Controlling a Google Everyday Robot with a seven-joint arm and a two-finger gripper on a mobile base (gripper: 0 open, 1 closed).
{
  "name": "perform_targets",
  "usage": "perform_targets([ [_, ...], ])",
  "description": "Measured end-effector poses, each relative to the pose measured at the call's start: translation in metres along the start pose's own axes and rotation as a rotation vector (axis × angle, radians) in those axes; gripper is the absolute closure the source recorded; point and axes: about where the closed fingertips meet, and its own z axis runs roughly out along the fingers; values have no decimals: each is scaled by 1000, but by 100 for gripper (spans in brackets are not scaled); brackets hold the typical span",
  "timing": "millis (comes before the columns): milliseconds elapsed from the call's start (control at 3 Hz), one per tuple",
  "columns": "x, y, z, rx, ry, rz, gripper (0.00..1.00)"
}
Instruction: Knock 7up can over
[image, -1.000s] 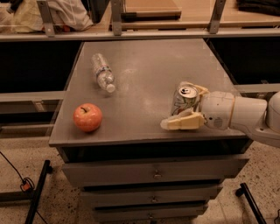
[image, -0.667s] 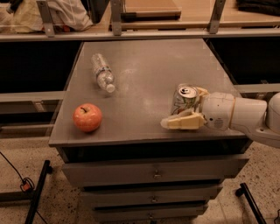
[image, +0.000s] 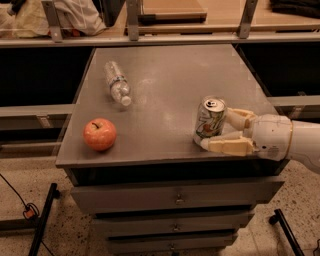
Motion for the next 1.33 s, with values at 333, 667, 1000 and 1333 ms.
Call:
perform_targets([
  [333,1,4,-9,-19,-2,3,49],
  [667,-2,4,-6,-36,-3,-6,46],
  [1000,-7,-2,8,-41,-1,-2,23],
  [1333,-11,-9,23,-41,3,5,2],
])
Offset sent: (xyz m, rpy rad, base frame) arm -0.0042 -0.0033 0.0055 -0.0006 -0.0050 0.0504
